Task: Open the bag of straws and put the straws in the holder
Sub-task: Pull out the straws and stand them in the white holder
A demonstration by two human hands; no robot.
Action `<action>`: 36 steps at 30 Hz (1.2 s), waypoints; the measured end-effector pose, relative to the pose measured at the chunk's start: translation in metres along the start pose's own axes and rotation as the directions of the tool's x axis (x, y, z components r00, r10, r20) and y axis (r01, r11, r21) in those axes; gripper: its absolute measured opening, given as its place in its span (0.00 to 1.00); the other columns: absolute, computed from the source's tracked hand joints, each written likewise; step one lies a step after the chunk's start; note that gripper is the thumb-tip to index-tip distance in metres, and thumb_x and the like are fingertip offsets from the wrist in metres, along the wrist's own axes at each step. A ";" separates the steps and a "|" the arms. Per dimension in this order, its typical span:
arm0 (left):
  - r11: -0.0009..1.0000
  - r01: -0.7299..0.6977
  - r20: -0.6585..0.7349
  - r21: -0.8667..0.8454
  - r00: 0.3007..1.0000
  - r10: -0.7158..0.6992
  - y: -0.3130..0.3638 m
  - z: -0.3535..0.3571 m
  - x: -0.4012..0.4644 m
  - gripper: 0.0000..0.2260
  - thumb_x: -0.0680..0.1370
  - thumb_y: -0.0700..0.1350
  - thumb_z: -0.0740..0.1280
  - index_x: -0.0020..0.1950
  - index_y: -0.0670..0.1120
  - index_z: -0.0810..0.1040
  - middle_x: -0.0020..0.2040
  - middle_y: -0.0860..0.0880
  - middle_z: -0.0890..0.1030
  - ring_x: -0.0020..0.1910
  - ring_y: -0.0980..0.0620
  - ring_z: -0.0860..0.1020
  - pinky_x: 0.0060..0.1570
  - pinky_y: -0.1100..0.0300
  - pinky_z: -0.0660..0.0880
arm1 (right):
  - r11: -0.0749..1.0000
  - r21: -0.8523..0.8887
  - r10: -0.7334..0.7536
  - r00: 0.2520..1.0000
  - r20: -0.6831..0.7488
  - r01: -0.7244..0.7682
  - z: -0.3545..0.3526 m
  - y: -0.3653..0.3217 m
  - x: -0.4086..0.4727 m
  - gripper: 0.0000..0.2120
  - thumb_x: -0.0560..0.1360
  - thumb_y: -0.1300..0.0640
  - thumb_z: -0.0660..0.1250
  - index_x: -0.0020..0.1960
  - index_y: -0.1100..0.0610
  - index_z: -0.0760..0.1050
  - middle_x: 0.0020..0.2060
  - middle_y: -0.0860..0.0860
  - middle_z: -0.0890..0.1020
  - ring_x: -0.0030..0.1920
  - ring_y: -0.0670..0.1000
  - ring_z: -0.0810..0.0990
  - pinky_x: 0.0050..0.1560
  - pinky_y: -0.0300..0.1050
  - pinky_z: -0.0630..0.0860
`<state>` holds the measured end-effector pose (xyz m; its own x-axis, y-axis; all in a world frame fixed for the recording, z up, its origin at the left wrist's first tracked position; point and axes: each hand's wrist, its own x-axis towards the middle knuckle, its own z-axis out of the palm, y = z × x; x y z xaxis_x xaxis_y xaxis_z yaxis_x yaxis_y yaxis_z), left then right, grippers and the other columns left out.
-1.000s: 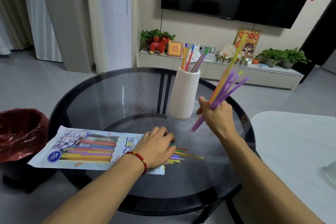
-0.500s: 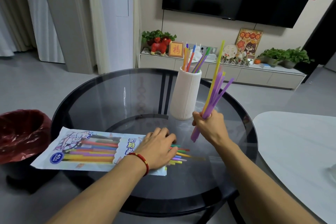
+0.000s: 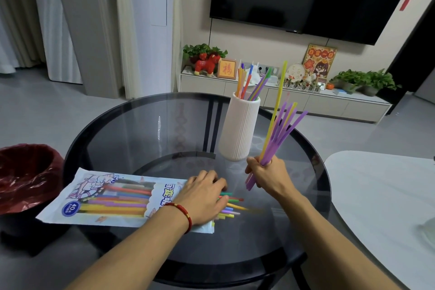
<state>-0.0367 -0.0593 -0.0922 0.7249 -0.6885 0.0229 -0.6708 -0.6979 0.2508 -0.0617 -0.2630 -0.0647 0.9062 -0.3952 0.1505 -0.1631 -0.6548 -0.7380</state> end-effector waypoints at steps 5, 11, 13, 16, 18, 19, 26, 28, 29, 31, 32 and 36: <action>1.000 -0.021 -0.026 0.009 0.999 0.021 -0.001 0.000 0.000 0.16 0.82 0.56 0.55 0.64 0.51 0.72 0.64 0.49 0.70 0.63 0.48 0.68 0.65 0.48 0.67 | 0.958 0.286 0.011 0.991 -0.136 0.029 -0.023 -0.031 0.014 0.15 0.80 0.56 0.66 0.37 0.59 0.84 0.23 0.52 0.82 0.22 0.47 0.77 0.23 0.39 0.74; 1.000 -0.027 -0.046 0.015 0.999 0.028 -0.002 0.002 0.001 0.17 0.81 0.58 0.55 0.62 0.51 0.73 0.61 0.49 0.71 0.62 0.48 0.68 0.64 0.48 0.66 | 0.836 0.533 -0.009 0.973 -0.231 0.134 -0.059 -0.097 0.052 0.11 0.75 0.59 0.67 0.37 0.63 0.82 0.22 0.57 0.78 0.20 0.51 0.72 0.21 0.39 0.69; 1.000 -0.027 -0.052 0.012 0.998 0.028 -0.003 0.002 0.000 0.16 0.80 0.57 0.55 0.62 0.51 0.73 0.61 0.49 0.71 0.61 0.47 0.68 0.64 0.48 0.66 | 0.815 0.548 -0.024 0.956 -0.291 0.187 -0.068 -0.113 0.064 0.10 0.73 0.59 0.66 0.36 0.63 0.81 0.22 0.56 0.78 0.20 0.51 0.72 0.21 0.38 0.68; 1.000 -0.026 -0.044 0.002 0.999 0.026 -0.003 0.002 0.000 0.16 0.80 0.57 0.56 0.63 0.51 0.73 0.61 0.49 0.71 0.62 0.47 0.67 0.65 0.48 0.66 | 0.848 0.485 -0.030 0.933 -0.358 0.213 -0.075 -0.126 0.084 0.11 0.72 0.60 0.65 0.37 0.65 0.80 0.24 0.59 0.80 0.20 0.51 0.74 0.21 0.40 0.70; 1.000 -0.024 -0.044 -0.007 0.999 0.024 -0.003 0.001 0.000 0.16 0.80 0.56 0.56 0.63 0.51 0.73 0.61 0.49 0.71 0.62 0.47 0.67 0.65 0.48 0.66 | 0.914 0.360 -0.044 0.927 -0.372 0.188 -0.075 -0.133 0.096 0.11 0.72 0.60 0.63 0.36 0.63 0.81 0.27 0.61 0.83 0.23 0.53 0.77 0.23 0.44 0.74; 1.000 -0.022 -0.041 -0.009 0.999 0.021 -0.003 0.001 -0.001 0.16 0.80 0.56 0.56 0.63 0.51 0.73 0.61 0.49 0.71 0.62 0.47 0.68 0.65 0.48 0.66 | 0.940 0.293 -0.059 0.927 -0.370 0.177 -0.075 -0.136 0.100 0.12 0.72 0.60 0.62 0.34 0.62 0.81 0.26 0.61 0.83 0.23 0.54 0.78 0.23 0.44 0.75; 1.000 -0.016 -0.020 -0.007 1.000 0.016 -0.002 0.000 0.000 0.16 0.80 0.56 0.55 0.62 0.51 0.73 0.62 0.48 0.71 0.62 0.47 0.68 0.65 0.47 0.66 | 0.995 -0.016 -0.102 0.974 -0.200 0.100 -0.065 -0.141 0.117 0.12 0.72 0.61 0.66 0.31 0.59 0.82 0.19 0.52 0.80 0.17 0.46 0.76 0.18 0.35 0.71; 1.000 -0.014 -0.018 -0.010 1.000 0.014 -0.003 -0.001 0.000 0.15 0.80 0.56 0.55 0.62 0.51 0.73 0.62 0.48 0.71 0.61 0.47 0.68 0.65 0.47 0.67 | 0.996 -0.028 -0.087 0.978 -0.187 0.083 -0.063 -0.139 0.120 0.10 0.74 0.59 0.69 0.35 0.59 0.82 0.26 0.53 0.82 0.22 0.48 0.78 0.19 0.35 0.71; 1.000 -0.013 -0.015 -0.012 1.000 0.012 -0.003 -0.001 0.000 0.15 0.81 0.56 0.55 0.61 0.51 0.73 0.62 0.48 0.71 0.61 0.47 0.68 0.65 0.47 0.67 | 0.997 -0.019 -0.081 0.980 -0.179 0.078 -0.063 -0.138 0.122 0.08 0.74 0.58 0.71 0.37 0.60 0.82 0.29 0.54 0.82 0.24 0.49 0.78 0.19 0.35 0.71; 1.000 -0.011 -0.010 -0.014 1.000 0.011 -0.003 -0.001 0.000 0.15 0.81 0.56 0.55 0.61 0.51 0.73 0.61 0.48 0.71 0.61 0.47 0.68 0.65 0.47 0.67 | 0.997 -0.003 -0.070 0.985 -0.158 0.071 -0.063 -0.138 0.124 0.07 0.74 0.57 0.75 0.40 0.59 0.82 0.31 0.53 0.81 0.26 0.48 0.77 0.20 0.36 0.71; 1.000 -0.012 -0.009 -0.014 1.000 0.012 -0.003 -0.001 0.000 0.15 0.80 0.56 0.55 0.61 0.51 0.72 0.61 0.48 0.71 0.61 0.47 0.68 0.65 0.46 0.67 | 0.998 0.002 -0.066 0.986 -0.153 0.067 -0.065 -0.139 0.125 0.07 0.74 0.56 0.75 0.39 0.57 0.81 0.30 0.52 0.80 0.27 0.48 0.77 0.21 0.37 0.71; 1.000 -0.014 0.001 -0.009 1.000 0.014 -0.002 -0.002 0.000 0.15 0.81 0.56 0.54 0.62 0.51 0.72 0.61 0.48 0.71 0.61 0.47 0.68 0.65 0.47 0.67 | 0.998 0.020 -0.060 0.985 -0.163 0.064 -0.074 -0.144 0.127 0.11 0.75 0.56 0.74 0.42 0.65 0.83 0.32 0.57 0.81 0.29 0.52 0.77 0.34 0.48 0.80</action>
<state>-0.0352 -0.0572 -0.0906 0.7151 -0.6985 0.0252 -0.6795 -0.6863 0.2593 0.0483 -0.2660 0.1093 0.8384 -0.4551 0.2999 -0.0967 -0.6656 -0.7400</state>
